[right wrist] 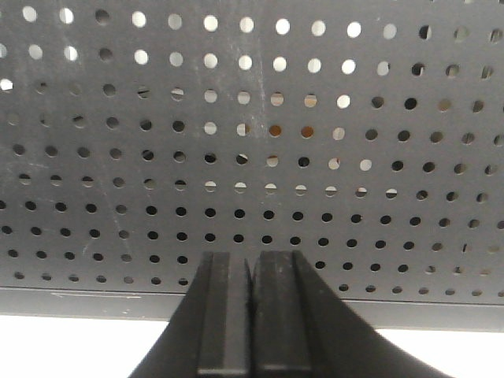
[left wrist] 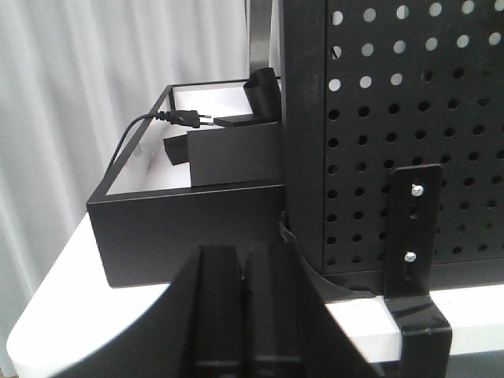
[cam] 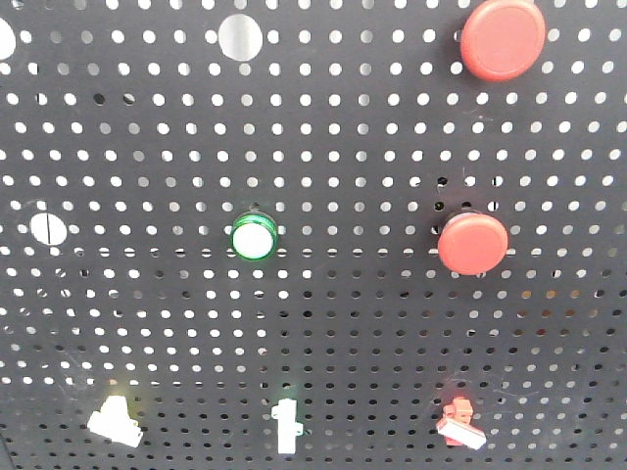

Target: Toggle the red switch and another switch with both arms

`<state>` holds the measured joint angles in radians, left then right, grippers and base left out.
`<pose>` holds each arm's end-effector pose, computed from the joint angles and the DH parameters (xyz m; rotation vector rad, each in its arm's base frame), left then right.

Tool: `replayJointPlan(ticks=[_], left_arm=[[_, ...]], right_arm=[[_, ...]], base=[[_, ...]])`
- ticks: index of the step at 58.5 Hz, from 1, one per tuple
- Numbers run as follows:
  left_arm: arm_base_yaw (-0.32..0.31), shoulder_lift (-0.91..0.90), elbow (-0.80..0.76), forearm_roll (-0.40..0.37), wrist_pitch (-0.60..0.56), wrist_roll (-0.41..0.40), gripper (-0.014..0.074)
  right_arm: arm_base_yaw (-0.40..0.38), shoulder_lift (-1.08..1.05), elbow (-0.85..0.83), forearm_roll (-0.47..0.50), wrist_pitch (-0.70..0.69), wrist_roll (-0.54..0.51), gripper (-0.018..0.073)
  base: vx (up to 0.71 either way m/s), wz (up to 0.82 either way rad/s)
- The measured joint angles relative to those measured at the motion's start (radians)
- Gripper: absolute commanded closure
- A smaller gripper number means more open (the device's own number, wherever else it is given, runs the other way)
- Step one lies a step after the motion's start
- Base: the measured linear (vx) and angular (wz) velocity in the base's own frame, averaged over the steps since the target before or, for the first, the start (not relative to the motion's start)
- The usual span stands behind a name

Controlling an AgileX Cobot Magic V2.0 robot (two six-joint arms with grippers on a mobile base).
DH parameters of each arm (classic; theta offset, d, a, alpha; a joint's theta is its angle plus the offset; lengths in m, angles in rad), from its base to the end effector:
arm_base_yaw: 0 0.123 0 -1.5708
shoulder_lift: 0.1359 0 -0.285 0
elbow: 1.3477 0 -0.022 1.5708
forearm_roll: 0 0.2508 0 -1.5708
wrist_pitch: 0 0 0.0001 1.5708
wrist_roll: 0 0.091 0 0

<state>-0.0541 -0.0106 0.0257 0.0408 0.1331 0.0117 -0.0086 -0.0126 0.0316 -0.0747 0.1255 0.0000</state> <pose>0.0566 -0.0026 0.1930 0.0825 1.6296 0.0029 0.0567 -0.0013 0.1918 -0.0461 1.6276 -0.0712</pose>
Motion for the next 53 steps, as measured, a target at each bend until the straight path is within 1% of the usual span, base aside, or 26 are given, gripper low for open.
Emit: replayJointPlan(ticks=[17, 24, 28, 31, 33, 36, 42, 48, 53], left_arm=[[0.0, 0.0, 0.0, 0.0, 0.0, 0.0, 0.0594], [0.0, 0.0, 0.0, 0.0, -0.022, 0.0, 0.0594], [0.0, 0.0, 0.0, 0.0, -0.073, -0.001, 0.0594], [0.0, 0.0, 0.0, 0.0, -0.118, -0.005, 0.0594], [0.0, 0.0, 0.0, 0.0, -0.148, -0.012, 0.0594], [0.0, 0.0, -0.021, 0.0, -0.164, -0.012, 0.0594], [0.0, 0.001, -0.118, -0.001, -0.15, -0.012, 0.0594], [0.0, 0.045, -0.248, -0.002, -0.089, 0.008, 0.0594], [0.0, 0.134, -0.365, -0.002, -0.03, 0.039, 0.0594]], right_arm=[[0.0, 0.0, 0.0, 0.0, -0.012, 0.0, 0.0565], [0.0, 0.0, 0.0, -0.001, -0.101, 0.0, 0.0565], [0.0, 0.0, 0.0, -0.001, -0.193, 0.011, 0.0565], [0.0, 0.0, 0.0, 0.002, -0.25, 0.045, 0.0565], [0.0, 0.0, -0.006, 0.004, -0.263, 0.067, 0.0565], [0.0, 0.0, -0.034, 0.002, -0.242, 0.1, 0.0565], [0.0, 0.0, -0.17, -0.025, -0.116, 0.132, 0.0565], [0.0, 0.038, -0.358, -0.05, 0.037, 0.133, 0.0565], [0.0, 0.112, -0.497, -0.054, 0.138, 0.117, 0.0565]], base=[[0.0, 0.0], [0.0, 0.0], [0.0, 0.0], [0.0, 0.0], [0.0, 0.0], [0.0, 0.0], [0.0, 0.0], [0.0, 0.0], [0.0, 0.0]])
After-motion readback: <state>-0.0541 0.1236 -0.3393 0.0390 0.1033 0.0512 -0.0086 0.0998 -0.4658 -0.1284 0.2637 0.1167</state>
